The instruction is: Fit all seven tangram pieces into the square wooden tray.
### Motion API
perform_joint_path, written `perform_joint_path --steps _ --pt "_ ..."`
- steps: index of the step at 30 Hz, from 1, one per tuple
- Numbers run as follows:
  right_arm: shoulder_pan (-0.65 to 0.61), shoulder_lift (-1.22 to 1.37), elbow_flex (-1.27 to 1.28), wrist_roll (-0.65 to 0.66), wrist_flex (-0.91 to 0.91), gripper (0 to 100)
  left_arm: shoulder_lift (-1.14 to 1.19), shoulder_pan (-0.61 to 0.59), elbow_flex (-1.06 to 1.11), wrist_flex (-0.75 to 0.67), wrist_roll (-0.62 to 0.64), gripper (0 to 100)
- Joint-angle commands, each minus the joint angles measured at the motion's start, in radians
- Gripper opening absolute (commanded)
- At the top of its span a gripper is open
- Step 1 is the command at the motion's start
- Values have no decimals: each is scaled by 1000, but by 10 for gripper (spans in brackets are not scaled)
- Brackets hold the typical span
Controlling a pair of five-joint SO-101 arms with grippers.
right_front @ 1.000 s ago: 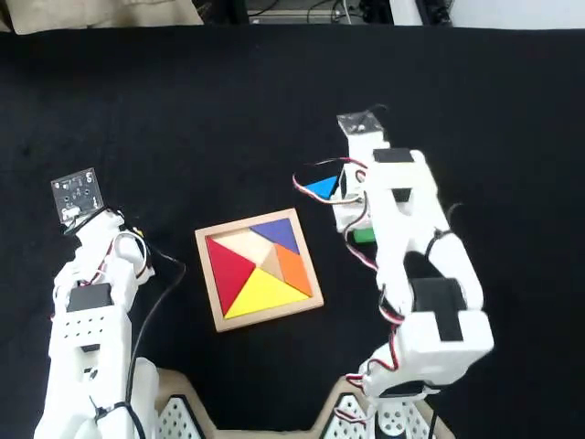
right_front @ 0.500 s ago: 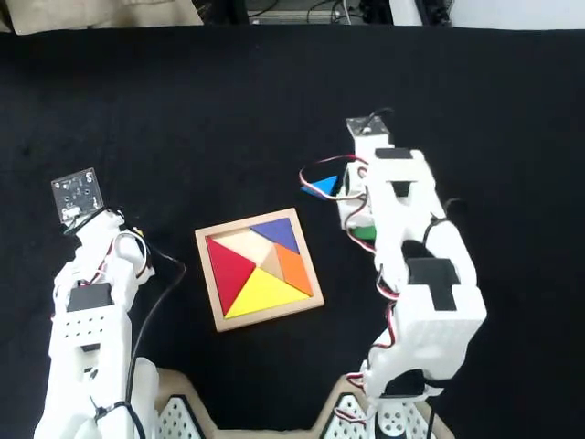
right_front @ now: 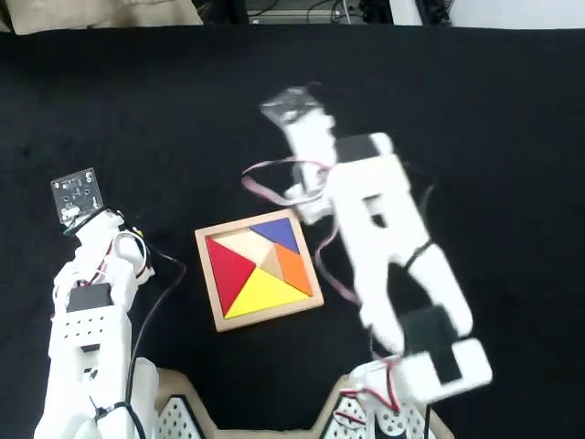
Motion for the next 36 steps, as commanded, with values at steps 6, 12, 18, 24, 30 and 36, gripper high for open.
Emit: perform_joint_path --steps 6,12,18,24,30,36 --pt "-247 12 33 6 -57 15 -3 -7 -7 -21 6 30" --pt "-285 108 38 54 -103 15 -3 -7 -7 -21 6 30" --pt "-287 185 33 64 -120 18 -5 -7 -7 -21 6 30" --pt "-287 206 39 64 -118 158 -5 -7 -7 -21 6 30" --pt "-287 203 39 64 -118 162 -5 -7 -7 -21 6 30" --pt "-310 206 48 63 -110 164 -5 -7 -7 -21 6 30"
